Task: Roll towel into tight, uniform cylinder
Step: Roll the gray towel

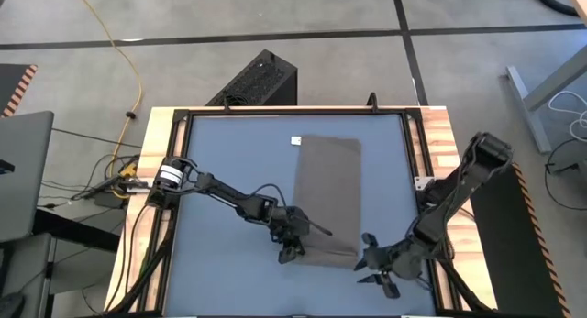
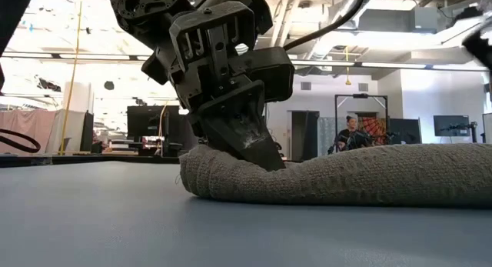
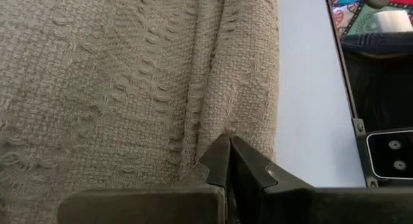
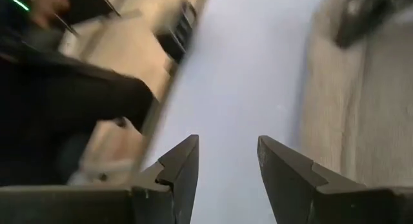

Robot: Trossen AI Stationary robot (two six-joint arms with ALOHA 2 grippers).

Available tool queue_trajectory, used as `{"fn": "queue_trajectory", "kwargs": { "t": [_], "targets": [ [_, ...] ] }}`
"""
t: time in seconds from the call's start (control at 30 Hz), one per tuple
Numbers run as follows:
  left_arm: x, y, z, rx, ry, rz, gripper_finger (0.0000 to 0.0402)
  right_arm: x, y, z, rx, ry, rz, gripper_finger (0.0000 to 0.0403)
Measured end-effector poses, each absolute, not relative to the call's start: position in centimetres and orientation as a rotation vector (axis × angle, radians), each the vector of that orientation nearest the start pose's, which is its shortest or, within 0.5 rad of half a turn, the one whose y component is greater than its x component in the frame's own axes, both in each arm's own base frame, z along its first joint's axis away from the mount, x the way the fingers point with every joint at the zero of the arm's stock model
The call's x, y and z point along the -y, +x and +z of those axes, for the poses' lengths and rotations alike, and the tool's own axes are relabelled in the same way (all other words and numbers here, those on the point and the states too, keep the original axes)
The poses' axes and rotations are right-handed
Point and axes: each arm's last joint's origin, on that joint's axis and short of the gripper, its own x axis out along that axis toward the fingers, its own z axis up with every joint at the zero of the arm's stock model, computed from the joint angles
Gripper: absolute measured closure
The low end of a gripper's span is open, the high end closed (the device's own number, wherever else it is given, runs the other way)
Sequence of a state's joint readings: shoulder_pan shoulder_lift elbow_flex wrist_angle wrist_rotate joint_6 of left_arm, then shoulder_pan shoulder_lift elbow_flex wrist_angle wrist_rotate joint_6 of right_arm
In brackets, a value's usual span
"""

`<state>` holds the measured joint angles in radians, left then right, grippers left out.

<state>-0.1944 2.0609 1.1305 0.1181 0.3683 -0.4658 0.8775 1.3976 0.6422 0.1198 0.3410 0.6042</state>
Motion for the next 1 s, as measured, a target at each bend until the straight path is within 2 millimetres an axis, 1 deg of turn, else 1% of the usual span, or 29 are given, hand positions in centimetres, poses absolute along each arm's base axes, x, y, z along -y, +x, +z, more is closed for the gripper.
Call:
{"fn": "queue_trajectory", "kwargs": {
  "t": [0.1, 0.17, 0.3, 0.4, 0.63, 1.0],
  "targets": [
    [8.8, 39.4, 10.7, -0.933, -0.511, -0.337, 0.0401, -20.5, 18.4, 16.2, -0.717, 0.151, 0.304, 0.0218],
    [8.8, 39.4, 10.7, -0.936, -0.518, -0.336, 0.0401, -20.7, 18.6, 15.1, -0.75, 0.123, 0.287, 0.0218],
    [8.9, 39.4, 10.7, -0.942, -0.531, -0.343, 0.0401, -21.0, 19.3, 14.3, -0.801, 0.083, 0.252, 0.022],
    [9.0, 39.4, 10.7, -0.945, -0.535, -0.352, 0.0401, -21.4, 19.7, 14.5, -0.813, 0.051, 0.244, 0.0225],
    [9.0, 39.4, 10.7, -0.944, -0.532, -0.358, 0.0401, -21.6, 20.2, 16.3, -0.812, 0.017, 0.226, 0.0232],
    [9.0, 39.4, 10.7, -0.942, -0.525, -0.366, 0.0401, -19.9, 20.9, 15.6, -0.87, -0.034, 0.117, 0.0232]
  ]
}}
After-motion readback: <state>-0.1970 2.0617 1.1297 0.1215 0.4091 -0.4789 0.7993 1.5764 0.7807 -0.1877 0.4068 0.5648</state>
